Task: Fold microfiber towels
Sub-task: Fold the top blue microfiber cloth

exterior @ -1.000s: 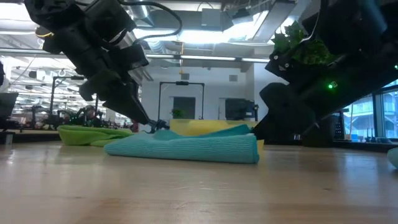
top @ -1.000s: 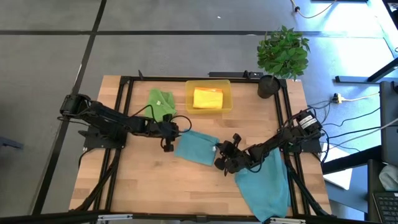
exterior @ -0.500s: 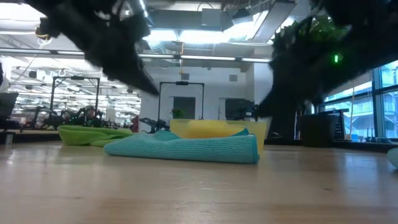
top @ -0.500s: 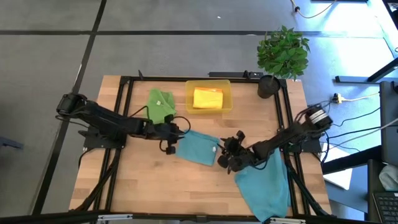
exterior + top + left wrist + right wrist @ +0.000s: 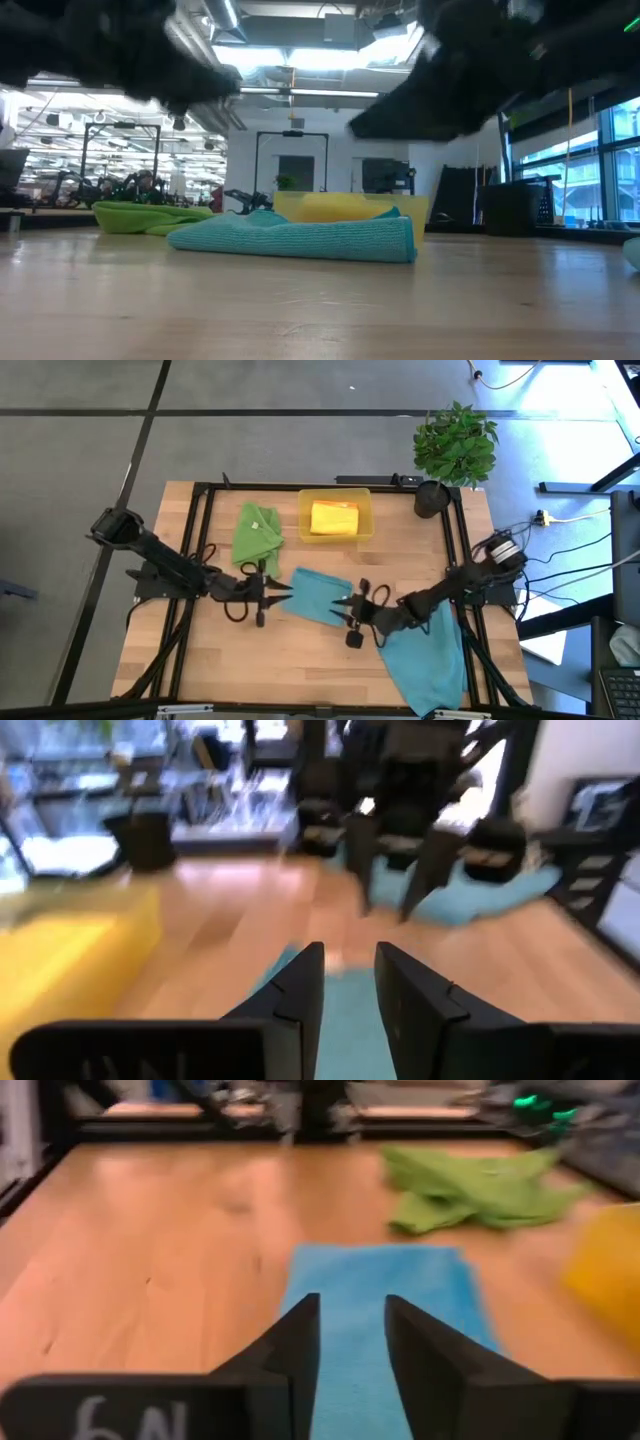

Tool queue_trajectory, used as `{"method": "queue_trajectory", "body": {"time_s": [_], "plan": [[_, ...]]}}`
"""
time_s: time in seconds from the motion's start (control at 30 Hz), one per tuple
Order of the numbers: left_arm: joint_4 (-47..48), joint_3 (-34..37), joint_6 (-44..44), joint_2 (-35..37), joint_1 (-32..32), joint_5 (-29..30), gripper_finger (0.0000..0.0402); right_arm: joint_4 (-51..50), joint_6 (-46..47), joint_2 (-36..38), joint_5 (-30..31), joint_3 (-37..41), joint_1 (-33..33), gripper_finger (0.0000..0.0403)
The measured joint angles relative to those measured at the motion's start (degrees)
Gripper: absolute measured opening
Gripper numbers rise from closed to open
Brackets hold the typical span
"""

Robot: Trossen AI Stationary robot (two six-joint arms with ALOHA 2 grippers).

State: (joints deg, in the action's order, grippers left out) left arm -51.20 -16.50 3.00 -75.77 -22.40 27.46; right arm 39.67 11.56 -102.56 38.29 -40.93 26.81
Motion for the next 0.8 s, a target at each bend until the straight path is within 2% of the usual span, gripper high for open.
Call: {"method": "queue_trajectory", "body": {"time_s": [0.1, 0.27, 0.47, 0.53, 0.67, 0.8], "plan": [[1.76, 2.28, 5.17, -1.08, 1.89, 0.43, 0.0084, 3.73, 0.02, -3.67, -7.68, 0.0, -3.55, 0.0073], [1.55, 3.5, 8.51, -5.09, 3.37, -1.1, 0.0084, 4.78, 1.89, -7.96, -9.9, 0.07, -8.06, 0.0008], [0.5, 0.9, 8.62, -12.2, 4.6, -3.31, 0.0084, 8.1, 2.14, -8.75, -11.47, 0.49, -8.86, 0.0018], [0.46, -0.72, 8.62, -14.81, 5.13, -4.8, 0.0084, 13.18, 1.18, -8.55, -11.44, 2.91, -8.51, 0.0011], [0.38, -3.48, 8.59, -19.05, 5.3, -7.49, 0.0084, 29.72, 0.12, -8.5, -11.59, 11.45, -8.38, 0.0006], [0.39, -4.45, 8.61, -21.61, 6.08, -7.47, 0.0084, 36.24, 0.42, -8.5, -12.44, 17.93, -9.03, 0.001]]}}
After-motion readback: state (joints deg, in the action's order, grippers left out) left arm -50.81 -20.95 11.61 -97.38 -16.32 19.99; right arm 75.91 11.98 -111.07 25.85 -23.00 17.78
